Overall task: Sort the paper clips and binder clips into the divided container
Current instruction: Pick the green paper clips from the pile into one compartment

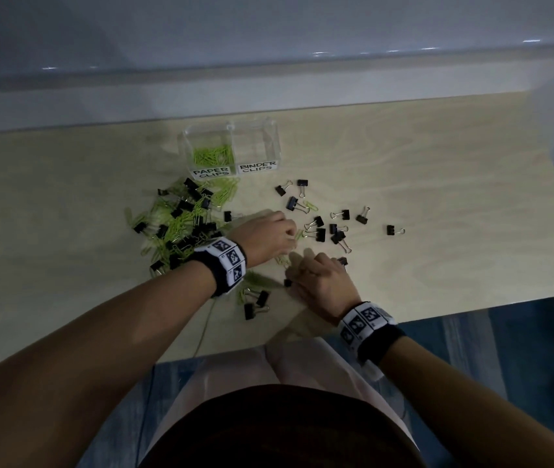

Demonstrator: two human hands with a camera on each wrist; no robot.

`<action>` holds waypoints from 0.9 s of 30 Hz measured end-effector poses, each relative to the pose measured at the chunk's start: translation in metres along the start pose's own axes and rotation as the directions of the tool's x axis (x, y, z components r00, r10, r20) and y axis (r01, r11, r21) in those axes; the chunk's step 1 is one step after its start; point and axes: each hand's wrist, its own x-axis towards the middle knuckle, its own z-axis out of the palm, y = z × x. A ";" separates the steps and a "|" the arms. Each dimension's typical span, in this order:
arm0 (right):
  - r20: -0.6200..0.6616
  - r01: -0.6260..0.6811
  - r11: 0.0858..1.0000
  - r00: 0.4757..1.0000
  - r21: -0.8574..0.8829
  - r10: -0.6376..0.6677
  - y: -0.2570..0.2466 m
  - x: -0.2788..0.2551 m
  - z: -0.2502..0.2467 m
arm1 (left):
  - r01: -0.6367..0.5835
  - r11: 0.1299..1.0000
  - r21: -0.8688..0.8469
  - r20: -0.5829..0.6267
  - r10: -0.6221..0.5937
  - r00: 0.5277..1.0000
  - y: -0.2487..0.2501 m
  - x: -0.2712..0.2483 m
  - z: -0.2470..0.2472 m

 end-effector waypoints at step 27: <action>0.131 -0.105 0.994 0.986 -0.001 0.105 -0.009 0.068 -0.023 | 0.267 0.934 -0.236 -0.085 -0.293 0.952 -0.039 -0.062 -0.005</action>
